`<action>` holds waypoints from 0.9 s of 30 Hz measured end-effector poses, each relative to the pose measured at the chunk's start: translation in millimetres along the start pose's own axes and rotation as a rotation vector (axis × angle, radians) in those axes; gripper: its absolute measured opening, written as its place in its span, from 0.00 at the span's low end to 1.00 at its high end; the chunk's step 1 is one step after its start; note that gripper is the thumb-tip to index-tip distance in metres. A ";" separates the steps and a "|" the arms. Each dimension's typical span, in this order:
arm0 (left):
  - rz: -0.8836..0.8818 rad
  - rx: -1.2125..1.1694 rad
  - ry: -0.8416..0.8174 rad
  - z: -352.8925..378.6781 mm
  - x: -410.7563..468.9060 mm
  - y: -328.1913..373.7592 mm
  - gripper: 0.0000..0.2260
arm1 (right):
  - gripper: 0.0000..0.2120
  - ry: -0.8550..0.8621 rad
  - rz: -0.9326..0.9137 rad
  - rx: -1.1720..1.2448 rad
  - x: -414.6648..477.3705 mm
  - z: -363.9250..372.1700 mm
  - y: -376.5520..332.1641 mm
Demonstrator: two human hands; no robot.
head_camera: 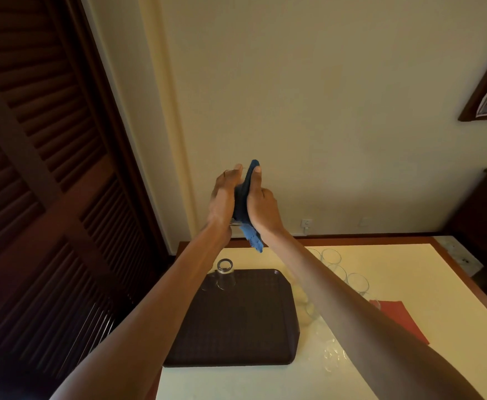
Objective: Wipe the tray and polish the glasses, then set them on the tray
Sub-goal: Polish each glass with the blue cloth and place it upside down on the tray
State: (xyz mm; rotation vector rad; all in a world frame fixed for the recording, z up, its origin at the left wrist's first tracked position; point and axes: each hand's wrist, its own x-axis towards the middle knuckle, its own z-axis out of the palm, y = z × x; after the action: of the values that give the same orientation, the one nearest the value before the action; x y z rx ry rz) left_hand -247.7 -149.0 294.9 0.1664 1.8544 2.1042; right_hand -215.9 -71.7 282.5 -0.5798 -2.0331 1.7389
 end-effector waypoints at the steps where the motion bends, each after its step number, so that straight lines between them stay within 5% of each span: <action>1: 0.025 -0.004 0.017 0.1 0.2 1.2 0.26 | 0.36 -0.020 0.033 0.019 -1.1 0.6 1.0; 5: 0.063 0.003 0.100 -3.4 6.3 3.7 0.14 | 0.41 -0.149 0.151 -0.015 -4.6 4.4 16.9; 12: 0.121 0.008 0.239 -8.1 21.8 2.9 0.23 | 0.39 -0.217 0.434 0.362 1.0 11.5 36.5; 17: 0.151 0.187 0.089 -23.4 26.0 5.5 0.33 | 0.41 -0.063 0.499 0.569 23.7 6.8 38.6; 22: 0.158 0.497 -0.076 -32.9 25.4 8.2 0.19 | 0.29 0.074 0.287 0.337 28.9 -7.4 37.0; 27: -0.026 0.478 -0.025 -33.1 23.2 2.2 0.26 | 0.16 0.120 -0.159 0.208 4.8 1.5 32.9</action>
State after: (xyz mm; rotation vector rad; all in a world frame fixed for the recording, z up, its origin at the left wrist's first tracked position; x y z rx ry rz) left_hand -279.8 -173.0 289.2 0.2759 2.2972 1.5975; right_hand -219.0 -65.7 249.9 -0.4330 -1.7409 1.7479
